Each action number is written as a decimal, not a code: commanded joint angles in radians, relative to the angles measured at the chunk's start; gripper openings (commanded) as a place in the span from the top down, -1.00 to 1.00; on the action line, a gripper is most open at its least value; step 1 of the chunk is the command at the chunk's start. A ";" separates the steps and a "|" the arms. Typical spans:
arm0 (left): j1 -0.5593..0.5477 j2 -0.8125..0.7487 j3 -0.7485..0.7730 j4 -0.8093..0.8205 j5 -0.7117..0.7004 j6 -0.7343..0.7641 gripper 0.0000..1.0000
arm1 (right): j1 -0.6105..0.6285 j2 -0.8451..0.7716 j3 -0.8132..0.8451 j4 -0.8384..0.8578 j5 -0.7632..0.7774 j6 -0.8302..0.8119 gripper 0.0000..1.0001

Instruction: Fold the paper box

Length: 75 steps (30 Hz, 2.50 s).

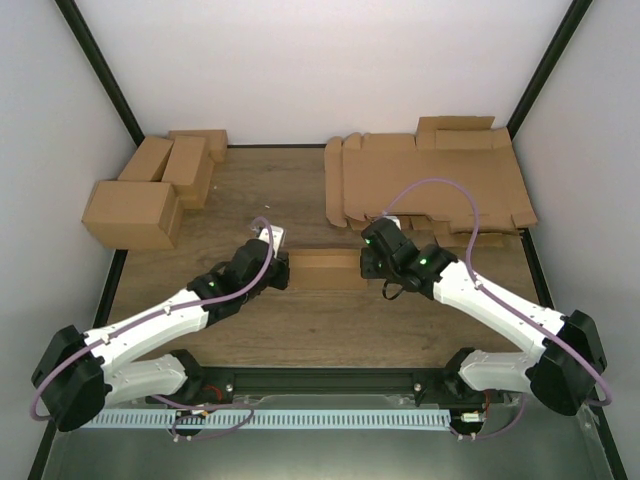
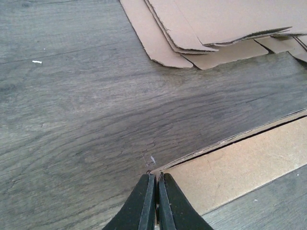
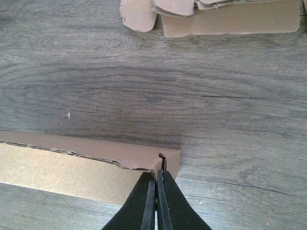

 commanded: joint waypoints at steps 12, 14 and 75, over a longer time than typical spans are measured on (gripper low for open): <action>-0.050 0.029 -0.026 0.053 -0.048 -0.030 0.92 | 0.002 -0.064 -0.161 0.123 0.010 -0.041 0.99; -0.058 0.028 -0.048 0.073 -0.050 -0.036 0.92 | 0.002 -0.073 -0.190 0.149 0.010 -0.060 0.99; 0.201 -0.133 0.041 -0.021 0.343 -0.789 0.25 | 0.010 -0.140 -0.392 0.357 -0.040 -0.133 0.99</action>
